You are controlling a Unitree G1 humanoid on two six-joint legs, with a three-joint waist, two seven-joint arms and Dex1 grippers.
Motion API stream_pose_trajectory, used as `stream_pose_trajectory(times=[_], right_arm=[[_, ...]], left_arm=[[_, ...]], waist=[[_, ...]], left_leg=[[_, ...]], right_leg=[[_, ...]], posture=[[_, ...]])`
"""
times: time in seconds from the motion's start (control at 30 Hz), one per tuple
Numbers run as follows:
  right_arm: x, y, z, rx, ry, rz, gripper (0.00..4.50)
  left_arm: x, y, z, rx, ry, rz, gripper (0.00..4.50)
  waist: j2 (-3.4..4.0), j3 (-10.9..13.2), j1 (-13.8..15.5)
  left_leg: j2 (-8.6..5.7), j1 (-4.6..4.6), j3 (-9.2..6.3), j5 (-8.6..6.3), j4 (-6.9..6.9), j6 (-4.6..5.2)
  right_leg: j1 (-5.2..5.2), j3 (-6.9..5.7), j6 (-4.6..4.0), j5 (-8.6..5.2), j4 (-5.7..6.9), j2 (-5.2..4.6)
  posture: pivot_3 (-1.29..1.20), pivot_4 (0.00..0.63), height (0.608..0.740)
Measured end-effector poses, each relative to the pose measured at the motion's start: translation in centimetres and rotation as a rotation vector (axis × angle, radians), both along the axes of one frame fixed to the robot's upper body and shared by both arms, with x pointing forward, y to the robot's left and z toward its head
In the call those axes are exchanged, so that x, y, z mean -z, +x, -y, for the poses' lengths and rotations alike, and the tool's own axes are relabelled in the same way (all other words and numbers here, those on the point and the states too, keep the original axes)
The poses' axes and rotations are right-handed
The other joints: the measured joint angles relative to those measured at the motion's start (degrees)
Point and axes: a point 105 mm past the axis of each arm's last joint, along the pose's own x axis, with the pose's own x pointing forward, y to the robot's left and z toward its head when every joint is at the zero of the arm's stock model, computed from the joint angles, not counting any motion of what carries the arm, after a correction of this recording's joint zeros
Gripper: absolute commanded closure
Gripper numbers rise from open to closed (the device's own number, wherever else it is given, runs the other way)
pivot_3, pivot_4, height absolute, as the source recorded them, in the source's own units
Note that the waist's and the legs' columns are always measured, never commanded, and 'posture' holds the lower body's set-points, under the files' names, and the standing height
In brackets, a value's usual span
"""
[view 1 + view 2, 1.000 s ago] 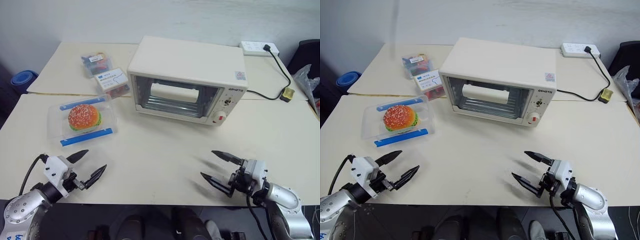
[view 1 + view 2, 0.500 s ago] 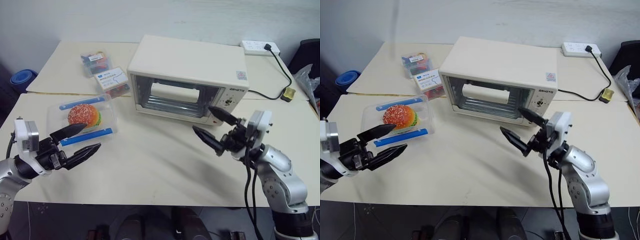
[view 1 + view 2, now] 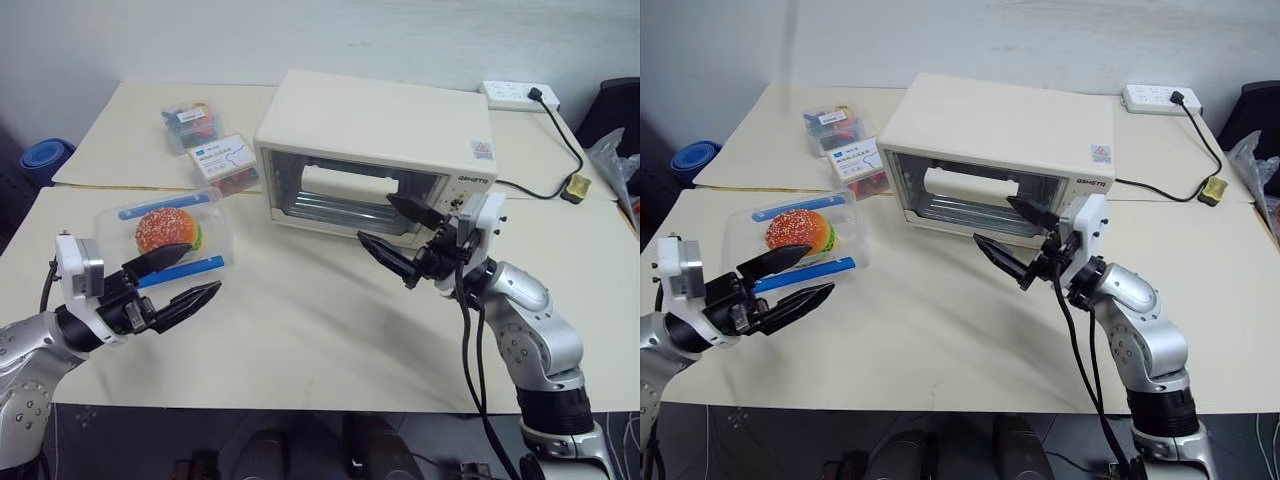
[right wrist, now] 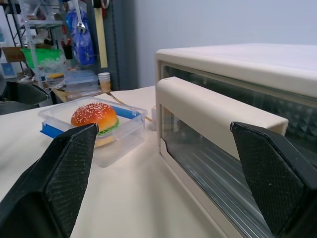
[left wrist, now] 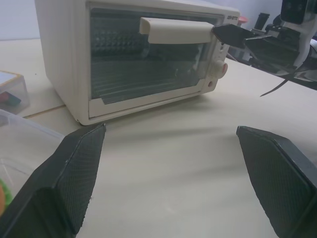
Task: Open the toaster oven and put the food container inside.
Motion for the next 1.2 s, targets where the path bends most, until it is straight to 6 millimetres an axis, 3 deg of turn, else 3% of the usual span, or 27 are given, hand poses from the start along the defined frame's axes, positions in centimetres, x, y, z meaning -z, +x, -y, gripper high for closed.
stream_pose_trajectory(times=[0.17,0.3,0.5,0.9,1.07,1.2], right_arm=[[0.5,-0.5,-0.2,-0.041,-0.009,-0.006,0.04],[1.0,-0.9,0.9,-0.012,-0.011,-0.033,0.04],[0.7,0.7,2.7,0.121,-0.024,-0.041,0.04],[0.4,0.7,0.2,0.019,-0.033,-0.02,0.04],[2.4,-1.9,0.3,-0.064,-0.135,-0.018,0.04],[5.1,-4.1,0.8,-0.125,-0.27,-0.004,0.0]], left_arm=[[-0.1,-0.1,0.5,0.01,0.003,0.005,0.0],[-0.4,0.0,0.6,0.012,-0.01,0.013,0.0],[-1.3,0.4,1.4,0.029,-0.031,0.05,0.0],[-0.7,0.6,1.5,0.026,-0.008,0.044,0.0],[-0.9,0.8,1.5,0.026,-0.009,0.049,0.0],[-1.9,1.9,0.7,0.017,-0.054,0.064,1.17]], waist=[[0.0,0.0,0.0],[0.0,0.0,0.0],[0.0,0.0,-0.2],[0.0,0.0,0.0],[0.0,0.0,0.1],[-0.01,0.0,0.1]], left_leg=[[0.0,0.0,0.0,0.0,0.0,0.0],[-0.01,-0.01,0.0,0.0,0.01,0.0],[-0.01,0.04,0.03,0.01,0.09,-0.02],[0.0,-0.02,0.01,0.04,0.07,-0.07],[0.01,-0.05,-0.02,0.04,-0.07,-0.07],[-0.01,-0.03,-0.01,0.04,0.0,-0.06]], right_leg=[[0.0,0.0,0.0,0.0,0.0,0.0],[0.01,0.0,0.0,0.0,-0.01,0.0],[0.0,0.03,0.0,0.0,0.17,0.03],[-0.06,0.02,0.0,0.0,0.15,0.04],[-0.07,-0.02,0.0,0.0,-0.01,0.05],[-0.04,-0.03,0.0,0.0,0.02,0.07]], posture=[[0.0,0.15,0.74],[0.0,0.15,0.74],[0.0,0.15,0.74],[0.0,0.15,0.74],[0.0,0.15,0.74],[0.0,0.15,0.74]])
